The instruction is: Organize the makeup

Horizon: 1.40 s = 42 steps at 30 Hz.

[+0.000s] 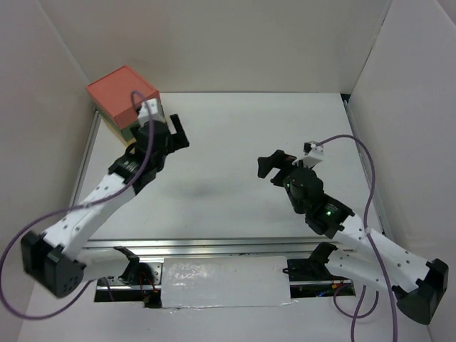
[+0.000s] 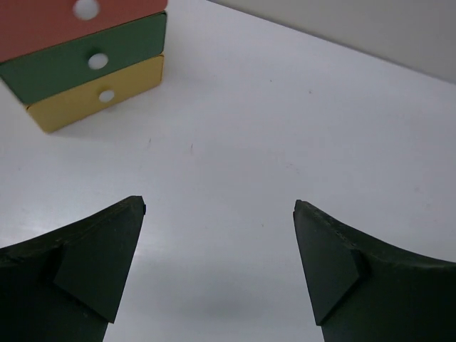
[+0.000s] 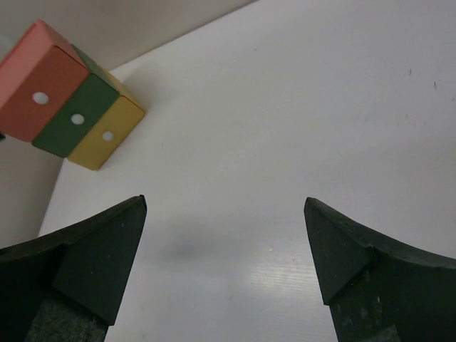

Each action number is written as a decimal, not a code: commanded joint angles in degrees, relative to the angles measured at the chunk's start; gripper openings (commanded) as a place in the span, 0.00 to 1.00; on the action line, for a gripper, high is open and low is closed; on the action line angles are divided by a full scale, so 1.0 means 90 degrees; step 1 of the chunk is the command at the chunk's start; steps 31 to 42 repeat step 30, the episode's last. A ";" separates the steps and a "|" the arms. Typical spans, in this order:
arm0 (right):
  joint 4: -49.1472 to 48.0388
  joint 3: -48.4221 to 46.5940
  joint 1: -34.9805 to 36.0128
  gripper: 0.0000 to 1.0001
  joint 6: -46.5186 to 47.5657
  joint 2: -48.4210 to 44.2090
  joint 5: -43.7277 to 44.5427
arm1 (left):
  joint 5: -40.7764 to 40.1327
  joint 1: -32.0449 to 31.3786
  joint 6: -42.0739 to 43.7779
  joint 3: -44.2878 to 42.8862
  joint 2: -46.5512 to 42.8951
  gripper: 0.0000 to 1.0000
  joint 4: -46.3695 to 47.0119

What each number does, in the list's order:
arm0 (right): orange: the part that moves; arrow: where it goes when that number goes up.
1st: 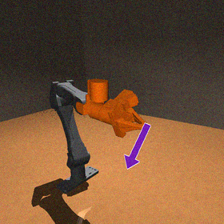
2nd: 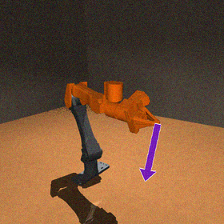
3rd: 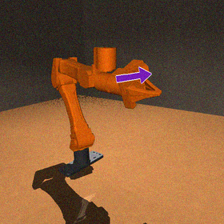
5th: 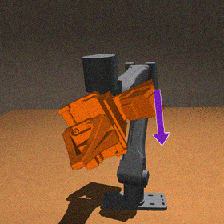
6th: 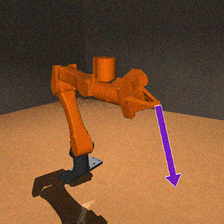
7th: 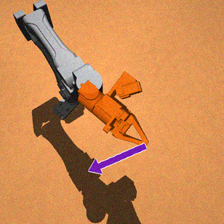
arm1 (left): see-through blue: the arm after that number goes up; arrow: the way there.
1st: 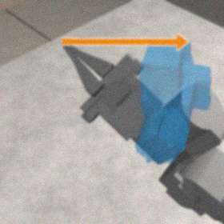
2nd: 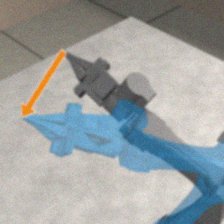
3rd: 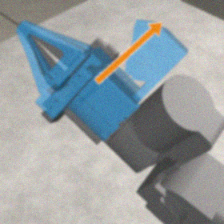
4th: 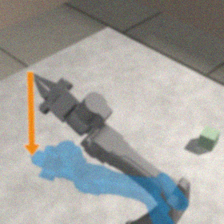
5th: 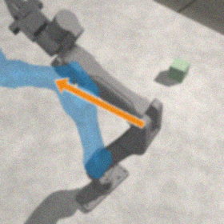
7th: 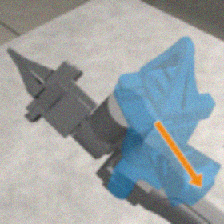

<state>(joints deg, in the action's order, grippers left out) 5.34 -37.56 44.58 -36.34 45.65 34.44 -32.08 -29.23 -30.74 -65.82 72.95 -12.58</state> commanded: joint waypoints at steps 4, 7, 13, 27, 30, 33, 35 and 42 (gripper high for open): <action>0.1289 -0.1362 0.0027 1.00 0.0161 -0.0599 0.0061 | -0.0264 0.0016 -0.1262 0.0752 -0.2107 0.99 -0.1745; 0.2041 -0.1938 0.0027 1.00 0.0073 -0.0775 0.0022 | -0.0596 -0.0053 -0.1175 0.0547 -0.3005 0.99 -0.2478; 0.2813 -0.2193 0.0027 1.00 0.0336 -0.1497 -0.0300 | -0.1113 -0.0053 -0.0268 0.0330 -0.4557 0.99 -0.3339; 0.4748 -0.2741 0.0018 1.00 0.0541 -0.2366 -0.0008 | -0.1651 -0.0053 0.0203 0.1249 -0.6396 0.99 -0.3378; 0.4660 -0.2711 0.0027 1.00 0.0580 -0.2504 -0.0027 | -0.1602 -0.0053 0.0173 0.1385 -0.6445 0.99 -0.3242; 0.4660 -0.2711 0.0027 1.00 0.0580 -0.2504 -0.0027 | -0.1602 -0.0053 0.0173 0.1385 -0.6445 0.99 -0.3242; 0.4660 -0.2711 0.0027 1.00 0.0580 -0.2504 -0.0027 | -0.1602 -0.0053 0.0173 0.1385 -0.6445 0.99 -0.3242; 0.4660 -0.2711 0.0027 1.00 0.0580 -0.2504 -0.0027 | -0.1602 -0.0053 0.0173 0.1385 -0.6445 0.99 -0.3242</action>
